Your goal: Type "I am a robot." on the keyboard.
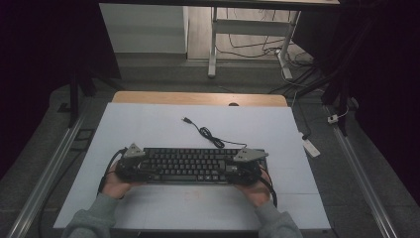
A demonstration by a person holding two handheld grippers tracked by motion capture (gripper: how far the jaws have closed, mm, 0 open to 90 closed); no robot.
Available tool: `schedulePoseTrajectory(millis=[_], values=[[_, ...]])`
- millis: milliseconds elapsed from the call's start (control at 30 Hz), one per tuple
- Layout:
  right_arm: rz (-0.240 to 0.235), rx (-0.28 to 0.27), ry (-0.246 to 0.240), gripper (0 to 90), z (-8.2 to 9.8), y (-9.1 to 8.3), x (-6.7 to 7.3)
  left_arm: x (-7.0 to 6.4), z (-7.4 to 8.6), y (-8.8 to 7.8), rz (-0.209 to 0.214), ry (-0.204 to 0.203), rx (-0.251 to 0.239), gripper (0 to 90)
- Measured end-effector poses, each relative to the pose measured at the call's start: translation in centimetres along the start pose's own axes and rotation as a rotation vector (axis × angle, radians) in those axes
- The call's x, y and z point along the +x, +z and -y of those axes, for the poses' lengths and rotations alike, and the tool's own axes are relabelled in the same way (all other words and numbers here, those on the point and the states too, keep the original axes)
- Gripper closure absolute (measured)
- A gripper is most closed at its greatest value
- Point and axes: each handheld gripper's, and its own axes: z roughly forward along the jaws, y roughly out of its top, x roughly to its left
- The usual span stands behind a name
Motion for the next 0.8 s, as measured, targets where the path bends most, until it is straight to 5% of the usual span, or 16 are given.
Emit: schedulePoseTrajectory(millis=[467,800], values=[[0.0,0.005,-0.003,51.0,0.07,-0.05,-0.04,-0.52,-0.23,-0.26,0.054,-0.011,-0.03,40.4],[-0.025,-0.018,0.019,51.1,-0.04,0.12,-0.32,-0.77,-0.18,-0.71,0.087,-0.008,-0.047,73.5]])
